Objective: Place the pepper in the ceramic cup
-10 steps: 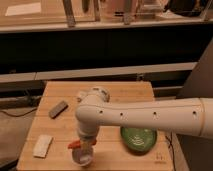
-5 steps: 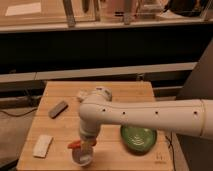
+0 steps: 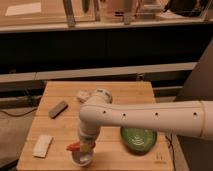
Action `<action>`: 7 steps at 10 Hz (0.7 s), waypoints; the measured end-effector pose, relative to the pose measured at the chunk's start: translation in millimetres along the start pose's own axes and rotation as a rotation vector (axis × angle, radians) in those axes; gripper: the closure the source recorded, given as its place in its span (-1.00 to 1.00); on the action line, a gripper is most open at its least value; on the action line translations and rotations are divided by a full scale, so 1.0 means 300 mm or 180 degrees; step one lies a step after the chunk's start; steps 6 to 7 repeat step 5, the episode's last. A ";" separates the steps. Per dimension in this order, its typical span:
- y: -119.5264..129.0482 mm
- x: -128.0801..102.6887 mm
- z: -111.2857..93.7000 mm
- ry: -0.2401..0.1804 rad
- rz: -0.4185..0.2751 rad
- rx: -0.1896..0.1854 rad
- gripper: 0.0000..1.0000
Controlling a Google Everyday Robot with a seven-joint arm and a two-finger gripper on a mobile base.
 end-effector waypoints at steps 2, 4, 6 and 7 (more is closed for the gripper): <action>0.013 -0.004 0.010 -0.0012 0.0020 -0.0003 1.00; 0.028 -0.020 0.017 -0.0023 0.0012 0.0000 1.00; 0.036 -0.026 0.017 -0.0024 0.0011 0.0007 1.00; 0.036 -0.026 0.017 -0.0024 0.0011 0.0007 1.00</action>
